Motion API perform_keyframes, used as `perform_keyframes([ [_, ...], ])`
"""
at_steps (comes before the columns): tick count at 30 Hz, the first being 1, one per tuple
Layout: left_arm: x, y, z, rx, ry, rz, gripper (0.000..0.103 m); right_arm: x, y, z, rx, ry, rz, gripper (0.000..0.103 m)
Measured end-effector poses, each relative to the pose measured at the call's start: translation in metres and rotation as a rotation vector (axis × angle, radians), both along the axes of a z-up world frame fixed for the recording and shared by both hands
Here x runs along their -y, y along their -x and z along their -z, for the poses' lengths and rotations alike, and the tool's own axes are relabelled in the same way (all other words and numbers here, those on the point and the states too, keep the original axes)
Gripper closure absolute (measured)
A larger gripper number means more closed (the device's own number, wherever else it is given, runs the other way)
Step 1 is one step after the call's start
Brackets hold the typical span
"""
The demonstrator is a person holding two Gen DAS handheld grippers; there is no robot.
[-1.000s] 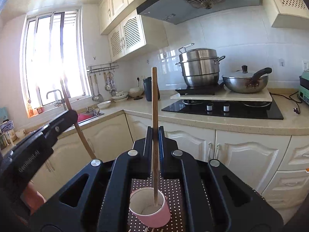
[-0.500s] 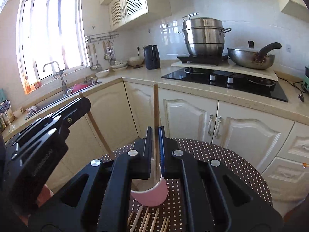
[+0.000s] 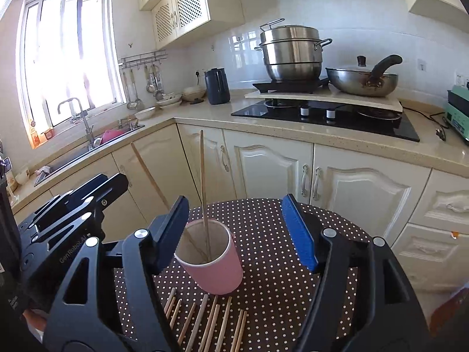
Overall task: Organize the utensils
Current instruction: 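Drop the chopsticks into the pink cup by opening both tools, then move both open tools back over the row of chopsticks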
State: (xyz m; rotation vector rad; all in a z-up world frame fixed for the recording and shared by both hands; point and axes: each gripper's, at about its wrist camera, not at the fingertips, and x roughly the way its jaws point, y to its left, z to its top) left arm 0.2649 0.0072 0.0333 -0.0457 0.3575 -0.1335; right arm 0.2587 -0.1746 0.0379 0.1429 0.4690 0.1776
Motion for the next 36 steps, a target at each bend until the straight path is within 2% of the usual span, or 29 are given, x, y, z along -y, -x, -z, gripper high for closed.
perform_keyframes([
  [13,0.002,0.029,-0.003,-0.006,-0.016,-0.005,0.051,0.018,0.023,-0.004,-0.019,-0.028,0.038,0.018],
  [18,-0.001,0.038,0.005,-0.035,-0.019,-0.011,0.049,0.023,0.03,0.002,-0.047,-0.026,0.048,0.016],
  [26,-0.009,0.054,0.025,-0.078,-0.027,-0.026,0.046,0.026,0.045,0.026,-0.111,-0.01,0.067,0.014],
  [36,-0.024,0.062,0.064,-0.18,-0.017,-0.036,0.045,0.029,0.054,0.071,-0.221,0.022,0.098,0.014],
])
